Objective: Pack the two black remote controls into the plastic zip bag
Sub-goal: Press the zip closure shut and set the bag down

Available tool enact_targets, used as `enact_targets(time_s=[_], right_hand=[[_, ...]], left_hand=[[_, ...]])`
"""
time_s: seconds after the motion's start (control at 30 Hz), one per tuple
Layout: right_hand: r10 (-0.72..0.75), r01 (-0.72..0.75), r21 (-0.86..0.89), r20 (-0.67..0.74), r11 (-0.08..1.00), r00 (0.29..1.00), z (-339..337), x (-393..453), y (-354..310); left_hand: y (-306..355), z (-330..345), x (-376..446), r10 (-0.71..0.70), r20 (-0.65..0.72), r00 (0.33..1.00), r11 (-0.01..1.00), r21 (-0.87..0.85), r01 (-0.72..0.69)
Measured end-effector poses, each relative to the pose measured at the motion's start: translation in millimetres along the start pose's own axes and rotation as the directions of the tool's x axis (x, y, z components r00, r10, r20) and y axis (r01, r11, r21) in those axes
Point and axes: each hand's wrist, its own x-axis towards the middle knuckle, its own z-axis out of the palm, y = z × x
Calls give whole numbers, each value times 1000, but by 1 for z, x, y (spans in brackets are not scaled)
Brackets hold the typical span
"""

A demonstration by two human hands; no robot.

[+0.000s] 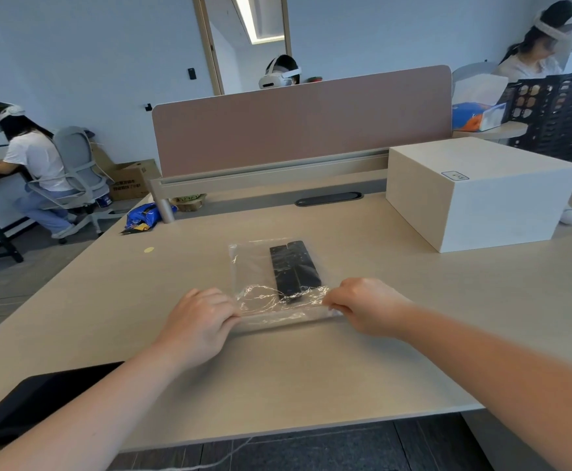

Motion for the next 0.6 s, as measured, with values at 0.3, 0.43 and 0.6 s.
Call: enact_targets(time_s=[0.3,0.43,0.6], right_hand=[[96,-104,156,61,982,994,3,-12,18],[288,-227,420,-86,878,954,-6,-5,25],[574,-439,567,-73,697,816,-4,53,36]], left_hand=[[-8,5,-15,-92,123,988,984,-140,109],[-20,-6,-14,-163,153,975,977,-112,181],[-34,-10,6,-368,131,921,906,-175,386]])
